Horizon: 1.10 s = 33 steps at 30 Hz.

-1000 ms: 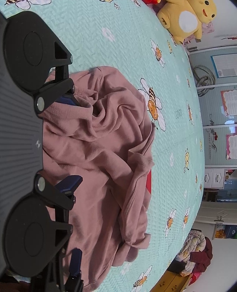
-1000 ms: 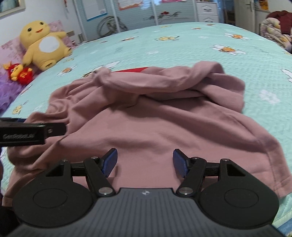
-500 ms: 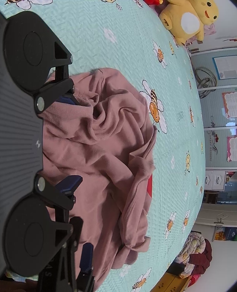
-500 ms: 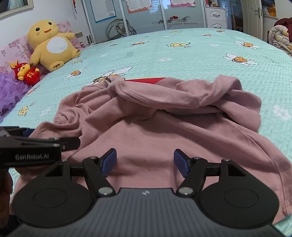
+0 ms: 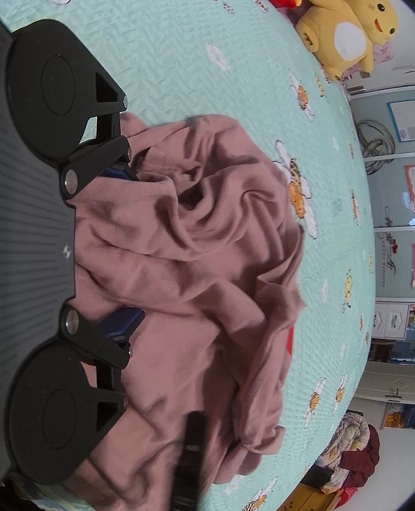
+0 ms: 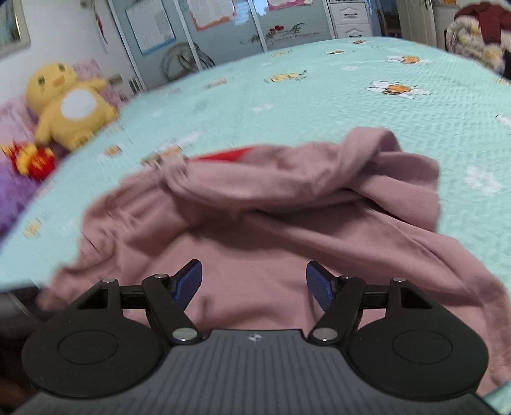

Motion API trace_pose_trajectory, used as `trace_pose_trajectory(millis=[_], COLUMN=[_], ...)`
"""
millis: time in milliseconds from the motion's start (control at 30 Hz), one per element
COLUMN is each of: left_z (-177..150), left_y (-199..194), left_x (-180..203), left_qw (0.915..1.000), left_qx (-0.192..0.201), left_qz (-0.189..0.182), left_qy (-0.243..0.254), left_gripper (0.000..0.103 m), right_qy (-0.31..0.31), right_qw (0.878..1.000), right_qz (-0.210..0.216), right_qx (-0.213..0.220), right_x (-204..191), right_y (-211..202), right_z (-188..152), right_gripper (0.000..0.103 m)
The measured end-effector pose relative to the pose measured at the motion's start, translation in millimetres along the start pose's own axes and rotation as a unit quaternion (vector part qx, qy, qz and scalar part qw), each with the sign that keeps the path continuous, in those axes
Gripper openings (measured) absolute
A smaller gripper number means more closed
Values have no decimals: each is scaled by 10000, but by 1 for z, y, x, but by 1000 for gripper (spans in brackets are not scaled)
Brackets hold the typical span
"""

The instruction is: Fold clothes

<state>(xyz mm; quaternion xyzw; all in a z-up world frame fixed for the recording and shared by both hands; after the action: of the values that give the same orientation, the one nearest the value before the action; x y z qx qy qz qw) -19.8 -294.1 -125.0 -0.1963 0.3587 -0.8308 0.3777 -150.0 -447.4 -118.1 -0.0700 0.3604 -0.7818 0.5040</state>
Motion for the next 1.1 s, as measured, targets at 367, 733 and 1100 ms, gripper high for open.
trace_pose_trajectory(millis=[367, 733, 1100], left_z=[-6, -8, -10], left_y=[4, -5, -56], left_x=[0, -2, 5], left_qw=[10000, 9999, 9988], left_qx=[-61, -73, 353], left_qz=[-47, -2, -329], left_qy=[-43, -71, -36], left_gripper=[81, 81, 81], right_qy=[2708, 3277, 3075], right_qw=[9553, 9317, 9468], right_qz=[1189, 1550, 770], right_qx=[41, 219, 561], right_x=[31, 59, 141], right_y=[55, 40, -73], right_z=[33, 34, -7], right_gripper=[74, 5, 4])
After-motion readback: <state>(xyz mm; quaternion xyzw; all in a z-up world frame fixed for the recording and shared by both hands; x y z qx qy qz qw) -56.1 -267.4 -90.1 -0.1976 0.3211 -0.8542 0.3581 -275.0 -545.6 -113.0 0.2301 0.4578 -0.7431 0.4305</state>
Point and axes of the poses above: each gripper's, at about its wrist camera, not at the fingertips, and y roughly the way its jaws point, x to its right, z to its top, the point moved 1 cm from there along y, roughly the way its jaws point, and after that the axes turned 7 degrees about -y, right-handed, at the moved point
